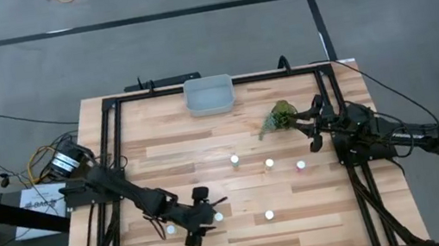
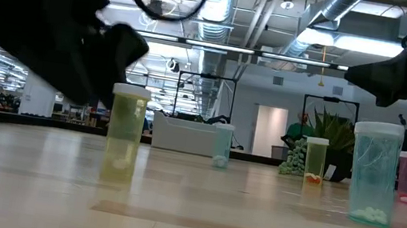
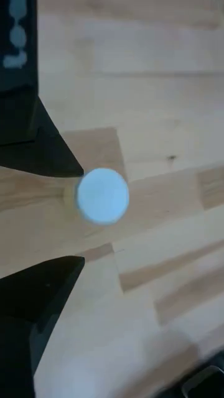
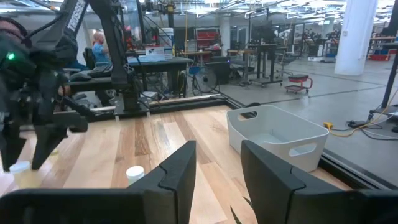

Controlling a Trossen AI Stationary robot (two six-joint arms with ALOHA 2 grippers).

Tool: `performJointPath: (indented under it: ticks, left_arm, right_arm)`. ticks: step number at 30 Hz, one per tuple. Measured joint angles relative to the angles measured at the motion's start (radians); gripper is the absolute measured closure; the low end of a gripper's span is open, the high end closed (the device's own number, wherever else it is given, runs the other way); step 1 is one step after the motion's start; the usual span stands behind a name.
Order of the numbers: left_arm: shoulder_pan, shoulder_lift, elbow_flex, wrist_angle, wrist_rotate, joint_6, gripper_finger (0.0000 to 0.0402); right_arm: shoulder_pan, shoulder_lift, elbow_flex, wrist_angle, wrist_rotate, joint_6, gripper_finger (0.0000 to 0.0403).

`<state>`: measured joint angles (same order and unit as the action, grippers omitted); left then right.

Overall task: Pick and place pill bottles into a basket
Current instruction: Put the middle yellow medicine bottle in the gray bin

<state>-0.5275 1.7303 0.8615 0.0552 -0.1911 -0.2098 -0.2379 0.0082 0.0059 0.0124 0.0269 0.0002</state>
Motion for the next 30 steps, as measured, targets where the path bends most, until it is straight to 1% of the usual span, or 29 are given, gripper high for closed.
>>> performJointPath:
  ticks: [2, 4, 7, 12, 22, 25, 30]
  left_arm:
    - [0.004, 0.031, 0.023, -0.041, -0.008, 0.019, 0.0194]
    - [0.004, 0.055, 0.062, -0.068, -0.038, 0.039, 0.0194]
    - [0.005, 0.056, 0.091, -0.084, -0.080, 0.077, 0.0194]
    - [0.010, 0.054, 0.122, -0.089, -0.083, 0.094, 0.0194]
    - [0.017, 0.054, 0.123, -0.104, -0.083, 0.080, 0.0195]
    - [0.016, 0.054, 0.123, -0.104, -0.083, 0.079, 0.0209]
    - [0.017, 0.054, 0.123, -0.105, -0.083, 0.076, 0.0265]
  right_arm:
    - [0.000, -0.002, 0.000, 0.000, 0.000, 0.000, 0.0282]
    - [0.000, -0.002, 0.000, 0.001, 0.000, 0.000, 0.0282]
    - [0.000, -0.002, 0.000, 0.001, 0.000, 0.000, 0.0282]
    - [0.000, -0.001, 0.000, 0.001, 0.000, 0.000, 0.0282]
    - [0.000, -0.001, 0.000, 0.001, 0.000, 0.000, 0.0282]
    - [0.000, -0.001, 0.000, 0.001, 0.000, 0.000, 0.0282]
    - [0.000, -0.001, 0.000, 0.001, 0.000, 0.000, 0.0282]
